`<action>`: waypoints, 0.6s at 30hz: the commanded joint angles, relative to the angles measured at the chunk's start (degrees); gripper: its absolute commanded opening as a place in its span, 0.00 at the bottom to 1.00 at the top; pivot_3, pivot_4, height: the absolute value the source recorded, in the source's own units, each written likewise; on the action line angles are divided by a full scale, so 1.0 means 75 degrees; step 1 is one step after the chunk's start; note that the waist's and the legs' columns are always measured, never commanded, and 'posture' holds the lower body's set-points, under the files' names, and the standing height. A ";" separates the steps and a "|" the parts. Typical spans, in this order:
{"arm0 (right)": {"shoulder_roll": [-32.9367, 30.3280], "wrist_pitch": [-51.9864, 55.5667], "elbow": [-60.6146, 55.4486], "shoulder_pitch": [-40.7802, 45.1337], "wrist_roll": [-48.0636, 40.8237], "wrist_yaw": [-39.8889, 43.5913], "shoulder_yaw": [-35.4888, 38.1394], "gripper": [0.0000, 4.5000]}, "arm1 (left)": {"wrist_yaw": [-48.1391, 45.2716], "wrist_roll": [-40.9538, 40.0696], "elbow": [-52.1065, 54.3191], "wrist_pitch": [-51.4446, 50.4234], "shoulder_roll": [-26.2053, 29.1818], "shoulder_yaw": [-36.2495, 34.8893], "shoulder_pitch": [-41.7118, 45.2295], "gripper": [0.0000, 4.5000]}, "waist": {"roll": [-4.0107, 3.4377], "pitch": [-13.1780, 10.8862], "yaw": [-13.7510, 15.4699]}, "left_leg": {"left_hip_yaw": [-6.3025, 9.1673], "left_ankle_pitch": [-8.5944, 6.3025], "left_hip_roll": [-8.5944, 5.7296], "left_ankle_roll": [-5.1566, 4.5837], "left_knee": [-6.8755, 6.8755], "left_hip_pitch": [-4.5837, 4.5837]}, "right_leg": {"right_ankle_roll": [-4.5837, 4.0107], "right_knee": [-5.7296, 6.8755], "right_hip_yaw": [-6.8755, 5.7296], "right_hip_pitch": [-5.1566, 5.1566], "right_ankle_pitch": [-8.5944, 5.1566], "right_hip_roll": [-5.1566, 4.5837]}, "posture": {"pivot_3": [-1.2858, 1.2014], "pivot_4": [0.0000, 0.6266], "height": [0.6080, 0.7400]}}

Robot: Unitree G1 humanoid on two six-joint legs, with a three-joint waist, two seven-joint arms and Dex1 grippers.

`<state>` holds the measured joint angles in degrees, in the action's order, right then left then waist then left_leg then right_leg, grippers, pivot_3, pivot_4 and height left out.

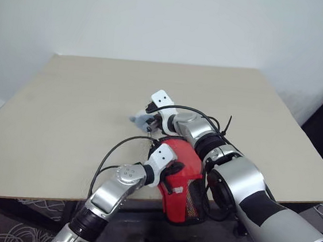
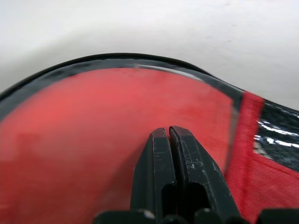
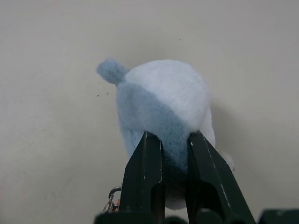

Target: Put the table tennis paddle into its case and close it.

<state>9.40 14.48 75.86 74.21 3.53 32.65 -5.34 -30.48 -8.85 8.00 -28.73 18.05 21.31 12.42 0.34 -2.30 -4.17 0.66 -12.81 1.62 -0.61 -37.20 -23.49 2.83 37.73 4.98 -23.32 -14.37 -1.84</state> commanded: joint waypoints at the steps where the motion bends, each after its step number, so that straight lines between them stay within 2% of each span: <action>1: 0.0113 -0.0259 -0.0251 0.0267 0.0025 0.0033 0.0076 0.03 | 0.0200 0.0338 -0.0447 -0.0193 -0.0007 -0.0041 0.0077 0.00 | -0.0001 0.0001 -0.0001 | 0.0000 0.0000 0.0000 0.0000 -0.0001 0.0001 | 0.0000 0.0001 0.0000 0.0001 0.0000 0.0000 | 0.52 0.00 1.00; 12: -0.0141 -0.0787 -0.0126 0.0255 0.0486 -0.0833 -0.0111 0.03 | 0.0172 0.0540 -0.0737 -0.0254 -0.0109 0.0053 0.0212 0.00 | -0.0001 0.0004 -0.0002 | 0.0000 0.0000 0.0000 0.0001 -0.0002 0.0002 | -0.0001 0.0005 0.0001 0.0001 0.0000 0.0000 | 0.52 0.00 1.00; 18: -0.0355 -0.1062 -0.0004 0.0171 0.1098 -0.1445 -0.0524 0.03 | 0.0081 0.0531 -0.0706 -0.0306 -0.0113 0.0097 0.0185 0.00 | -0.0001 0.0004 -0.0002 | 0.0000 0.0000 0.0000 0.0001 -0.0002 0.0003 | -0.0001 0.0005 0.0002 0.0001 0.0000 0.0000 | 0.52 0.00 1.00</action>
<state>8.07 8.59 77.31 74.09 10.58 24.07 -9.04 -29.48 -6.26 5.03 -28.82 16.98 20.95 14.79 0.32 -2.27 -4.18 0.66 -12.81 1.62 -0.60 -37.22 -23.47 2.83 37.77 4.99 -23.31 -14.37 -1.84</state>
